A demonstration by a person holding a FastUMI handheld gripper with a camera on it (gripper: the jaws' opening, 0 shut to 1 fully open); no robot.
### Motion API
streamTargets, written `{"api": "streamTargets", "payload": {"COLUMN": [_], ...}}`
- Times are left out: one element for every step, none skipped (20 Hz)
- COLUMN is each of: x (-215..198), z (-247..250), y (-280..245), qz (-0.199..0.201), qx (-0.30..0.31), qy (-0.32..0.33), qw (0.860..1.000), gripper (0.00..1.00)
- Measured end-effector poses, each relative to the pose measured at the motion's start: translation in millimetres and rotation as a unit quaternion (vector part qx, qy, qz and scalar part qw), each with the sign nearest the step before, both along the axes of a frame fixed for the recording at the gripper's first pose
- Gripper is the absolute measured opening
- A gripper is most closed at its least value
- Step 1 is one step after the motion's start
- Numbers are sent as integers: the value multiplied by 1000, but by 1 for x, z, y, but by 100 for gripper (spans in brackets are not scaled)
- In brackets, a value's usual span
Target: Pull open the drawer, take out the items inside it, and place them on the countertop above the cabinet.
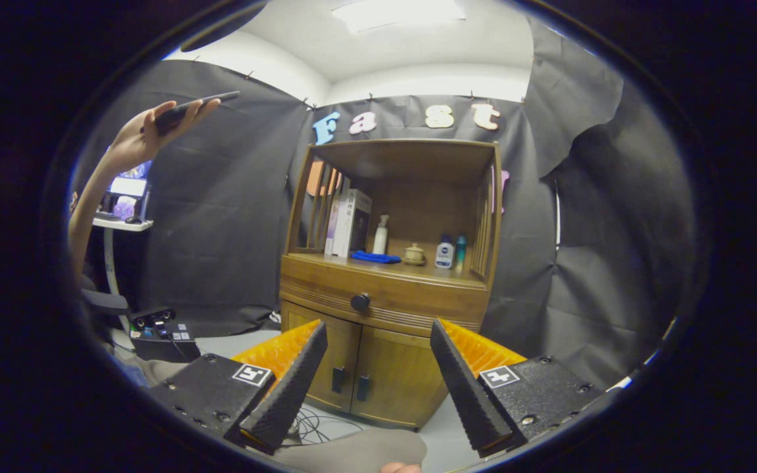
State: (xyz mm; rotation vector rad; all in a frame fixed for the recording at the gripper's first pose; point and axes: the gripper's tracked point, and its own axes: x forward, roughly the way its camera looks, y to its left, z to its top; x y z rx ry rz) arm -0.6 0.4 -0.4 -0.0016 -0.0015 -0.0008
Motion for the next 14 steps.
{"api": "streamTargets", "payload": {"x": [1,0,-1,-1,-1,-1,-2,-1,-1,0,1,0,0,1], "z": [0,0,-1,0,-1,-1,-1,-1,-2,-2,-2,-1,-2,0], "y": [1,0,1,1,1,0,0,-1,-1,-2,-2,-1,-2,-7], "qz": [0,0,0,0,-1,-1,-2,-3,-3,-4,-4,-6,-9,-15], "qx": [0,0,0,0,0,0,0,1,2,4,4,4,1,1], "qy": [0,0,0,0,0,-1,-1,-1,0,0,1,0,-2,-5], "qw": [1000,1000,1000,1000,1000,1000,1000,1000,1000,1000,1000,1000,1000,1000], "gripper": [100,100,100,100,100,100,100,100,100,100,100,100,100,100]}}
